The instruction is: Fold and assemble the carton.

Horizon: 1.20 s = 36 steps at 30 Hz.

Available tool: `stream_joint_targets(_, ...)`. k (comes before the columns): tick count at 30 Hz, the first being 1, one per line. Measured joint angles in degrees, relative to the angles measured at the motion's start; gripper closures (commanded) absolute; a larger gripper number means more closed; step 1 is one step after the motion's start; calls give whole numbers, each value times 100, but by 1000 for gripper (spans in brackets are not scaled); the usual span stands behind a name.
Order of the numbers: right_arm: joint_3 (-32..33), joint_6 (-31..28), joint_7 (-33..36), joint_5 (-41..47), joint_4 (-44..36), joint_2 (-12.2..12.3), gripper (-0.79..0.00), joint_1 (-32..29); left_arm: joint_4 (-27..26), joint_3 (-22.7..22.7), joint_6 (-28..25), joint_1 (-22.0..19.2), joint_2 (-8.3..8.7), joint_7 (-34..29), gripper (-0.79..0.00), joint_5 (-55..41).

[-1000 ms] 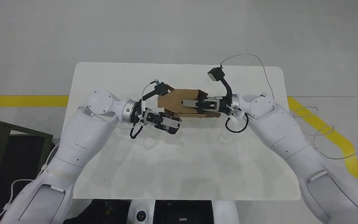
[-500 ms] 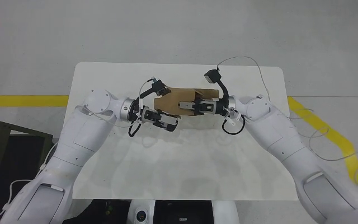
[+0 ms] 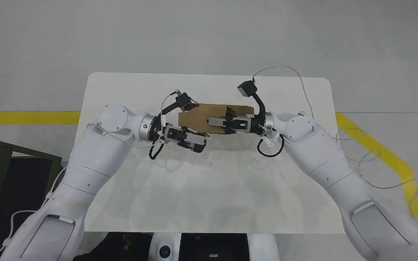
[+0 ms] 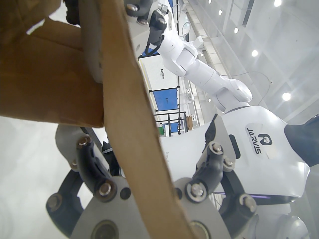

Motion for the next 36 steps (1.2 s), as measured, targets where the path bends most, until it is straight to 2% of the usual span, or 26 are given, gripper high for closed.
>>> stream_joint_targets(13,671,131,564,233,198,230,0,-268,279,-476,-178,19,139,160,-785,352)
stream_joint_targets(20,980,397,825,338,-222,408,0,-627,348,-699,-340,41,253,538,-785,1222)
stream_joint_targets(32,1254,668,1096,641,-968,600,0,-993,281,-464,-203,40,266,1227,-785,2349)
stream_joint_targets(36,1276,707,1135,704,-1063,632,0,-1032,336,-332,-105,17,237,1319,-785,2405)
